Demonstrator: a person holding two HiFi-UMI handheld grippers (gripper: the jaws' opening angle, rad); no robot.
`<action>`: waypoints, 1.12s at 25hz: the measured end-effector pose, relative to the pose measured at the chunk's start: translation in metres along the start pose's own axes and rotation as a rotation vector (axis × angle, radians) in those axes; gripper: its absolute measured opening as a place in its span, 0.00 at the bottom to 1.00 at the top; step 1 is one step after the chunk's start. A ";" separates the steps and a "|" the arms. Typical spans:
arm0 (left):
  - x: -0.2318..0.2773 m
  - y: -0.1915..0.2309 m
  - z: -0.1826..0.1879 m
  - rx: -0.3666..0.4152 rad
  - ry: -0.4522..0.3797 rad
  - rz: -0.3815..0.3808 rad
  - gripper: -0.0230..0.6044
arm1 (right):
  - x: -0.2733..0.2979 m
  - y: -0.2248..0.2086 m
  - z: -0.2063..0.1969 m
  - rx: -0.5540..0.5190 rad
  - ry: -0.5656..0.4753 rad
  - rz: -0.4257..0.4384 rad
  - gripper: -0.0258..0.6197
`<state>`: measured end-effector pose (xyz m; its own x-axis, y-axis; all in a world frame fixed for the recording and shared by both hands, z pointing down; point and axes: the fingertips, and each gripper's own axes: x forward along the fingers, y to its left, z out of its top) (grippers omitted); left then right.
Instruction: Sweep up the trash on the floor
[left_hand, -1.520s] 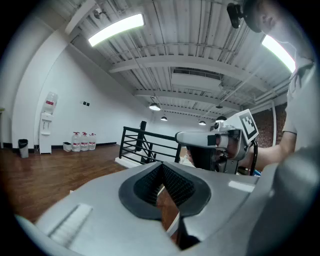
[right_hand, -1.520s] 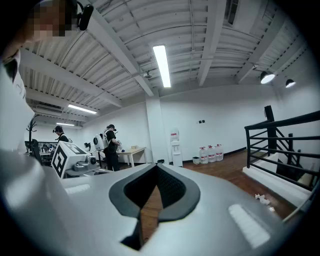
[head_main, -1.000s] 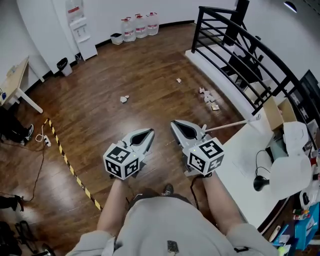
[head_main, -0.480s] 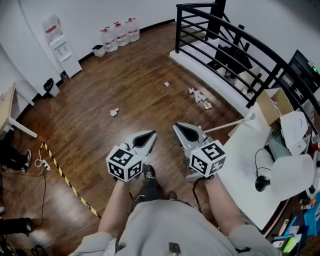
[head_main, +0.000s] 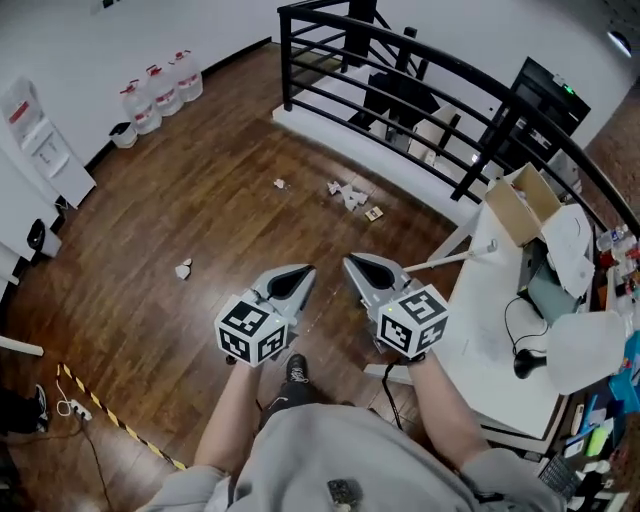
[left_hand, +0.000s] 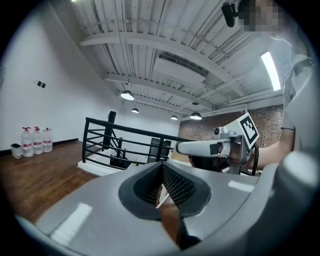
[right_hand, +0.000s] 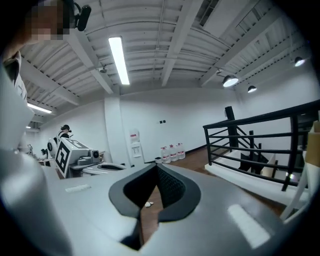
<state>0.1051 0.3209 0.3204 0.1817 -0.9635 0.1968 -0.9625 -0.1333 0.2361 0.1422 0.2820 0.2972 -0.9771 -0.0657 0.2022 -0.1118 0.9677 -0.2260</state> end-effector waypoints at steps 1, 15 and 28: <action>0.008 0.011 0.003 0.000 0.005 -0.025 0.04 | 0.009 -0.007 0.003 0.005 0.000 -0.025 0.04; 0.162 0.018 -0.021 0.029 0.128 -0.382 0.04 | -0.025 -0.152 -0.009 0.110 0.015 -0.478 0.04; 0.298 -0.036 -0.041 0.101 0.240 -0.504 0.04 | -0.099 -0.289 -0.043 0.236 -0.022 -0.659 0.10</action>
<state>0.2016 0.0481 0.4094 0.6528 -0.6968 0.2973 -0.7575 -0.5958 0.2668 0.2790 0.0191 0.3834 -0.6956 -0.6278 0.3493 -0.7160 0.6460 -0.2646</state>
